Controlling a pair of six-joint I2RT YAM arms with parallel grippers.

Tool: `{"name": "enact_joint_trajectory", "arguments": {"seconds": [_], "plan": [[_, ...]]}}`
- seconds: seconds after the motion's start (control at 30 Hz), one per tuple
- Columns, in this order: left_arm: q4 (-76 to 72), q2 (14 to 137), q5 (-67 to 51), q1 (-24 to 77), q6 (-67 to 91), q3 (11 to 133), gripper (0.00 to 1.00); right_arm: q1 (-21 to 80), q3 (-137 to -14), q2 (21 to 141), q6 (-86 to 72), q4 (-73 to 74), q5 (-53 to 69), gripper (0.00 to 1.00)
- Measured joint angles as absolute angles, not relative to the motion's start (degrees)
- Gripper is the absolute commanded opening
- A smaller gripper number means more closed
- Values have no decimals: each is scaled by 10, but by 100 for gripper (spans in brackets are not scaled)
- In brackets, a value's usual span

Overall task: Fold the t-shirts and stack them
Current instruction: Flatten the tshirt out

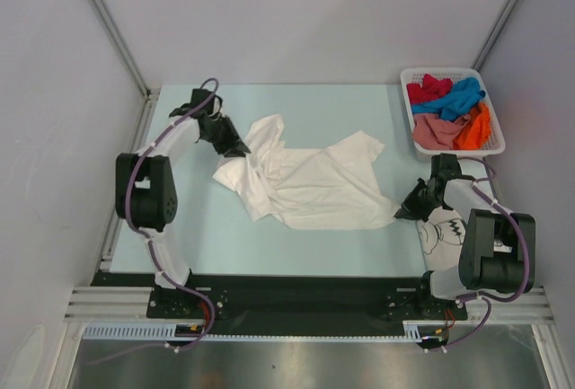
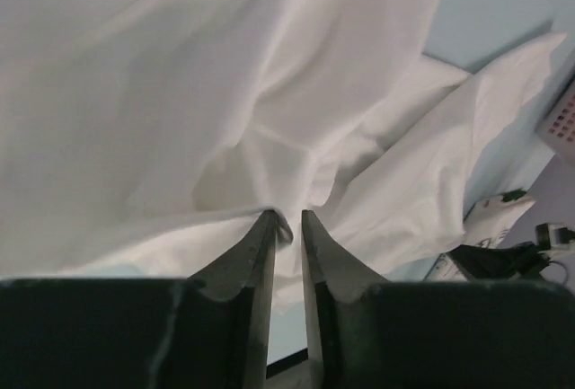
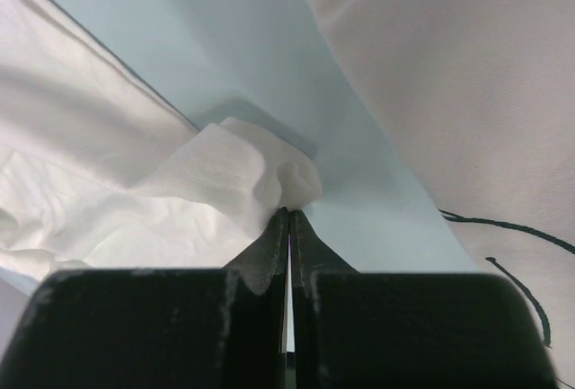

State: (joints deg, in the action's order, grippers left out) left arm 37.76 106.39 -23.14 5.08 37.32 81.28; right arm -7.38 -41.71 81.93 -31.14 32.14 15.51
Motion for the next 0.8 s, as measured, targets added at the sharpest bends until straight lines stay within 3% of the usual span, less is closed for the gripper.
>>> {"name": "enact_joint_trajectory", "arguments": {"seconds": [0.07,0.13,0.2,0.23,0.27,0.4,0.5,0.63,0.8], "plan": [[388,1105,-227,79,353,873,55,-71,-419,819,-310,322,155,0],[399,1101,-221,101,333,889,57,-71,-419,819,-309,324,155,0],[412,1072,-215,108,320,879,49,-71,-419,819,-309,325,154,0],[415,1049,-210,103,314,863,38,-71,-419,819,-309,325,154,0],[415,1025,-207,95,311,844,32,-71,-419,818,-309,325,153,0],[413,921,-182,46,295,754,15,-71,-418,817,-308,325,152,0],[413,881,-162,36,284,706,16,-71,-417,816,-310,324,153,0],[409,884,-163,38,266,678,32,-71,-414,816,-310,323,153,0],[400,939,-162,36,247,675,33,-71,-412,814,-311,323,153,0]]}}
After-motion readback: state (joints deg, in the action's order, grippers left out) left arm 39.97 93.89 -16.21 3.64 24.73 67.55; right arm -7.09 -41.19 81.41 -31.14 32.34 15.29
